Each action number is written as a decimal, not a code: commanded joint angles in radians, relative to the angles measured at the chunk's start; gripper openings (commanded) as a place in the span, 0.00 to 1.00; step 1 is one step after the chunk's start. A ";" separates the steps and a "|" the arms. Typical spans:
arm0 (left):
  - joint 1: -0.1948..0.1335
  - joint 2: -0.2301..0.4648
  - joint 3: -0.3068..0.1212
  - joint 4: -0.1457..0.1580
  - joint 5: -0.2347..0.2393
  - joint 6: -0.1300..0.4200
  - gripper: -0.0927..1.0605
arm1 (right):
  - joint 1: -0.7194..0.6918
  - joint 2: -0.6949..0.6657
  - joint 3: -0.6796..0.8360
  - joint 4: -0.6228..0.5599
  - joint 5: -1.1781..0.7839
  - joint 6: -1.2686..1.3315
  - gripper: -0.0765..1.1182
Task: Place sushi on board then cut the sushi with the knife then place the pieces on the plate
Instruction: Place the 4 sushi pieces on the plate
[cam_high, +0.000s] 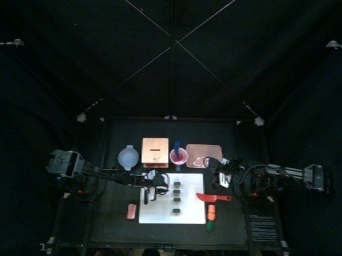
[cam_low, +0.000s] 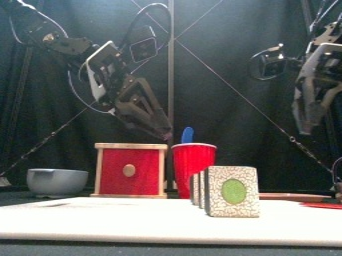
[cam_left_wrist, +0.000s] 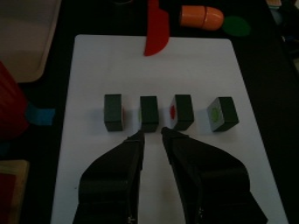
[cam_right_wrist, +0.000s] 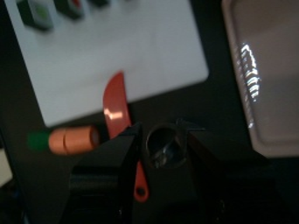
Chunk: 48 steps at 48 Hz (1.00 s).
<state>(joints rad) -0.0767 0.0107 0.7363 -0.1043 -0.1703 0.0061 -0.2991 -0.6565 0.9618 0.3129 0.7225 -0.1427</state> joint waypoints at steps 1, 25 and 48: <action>0.006 -0.028 0.005 -0.005 -0.021 -0.002 0.65 | 0.009 0.021 -0.023 -0.003 -0.140 -0.003 0.71; 0.025 -0.075 0.084 -0.055 -0.035 -0.002 0.65 | 0.212 0.279 -0.078 -0.031 -0.495 -0.008 0.86; 0.028 -0.071 0.097 -0.055 -0.034 0.002 0.65 | 0.244 0.551 -0.202 -0.055 -0.609 -0.009 0.86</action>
<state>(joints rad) -0.0537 -0.0460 0.8391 -0.1580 -0.1963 0.0061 -0.0583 -0.1058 0.7946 0.2623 0.1258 -0.1503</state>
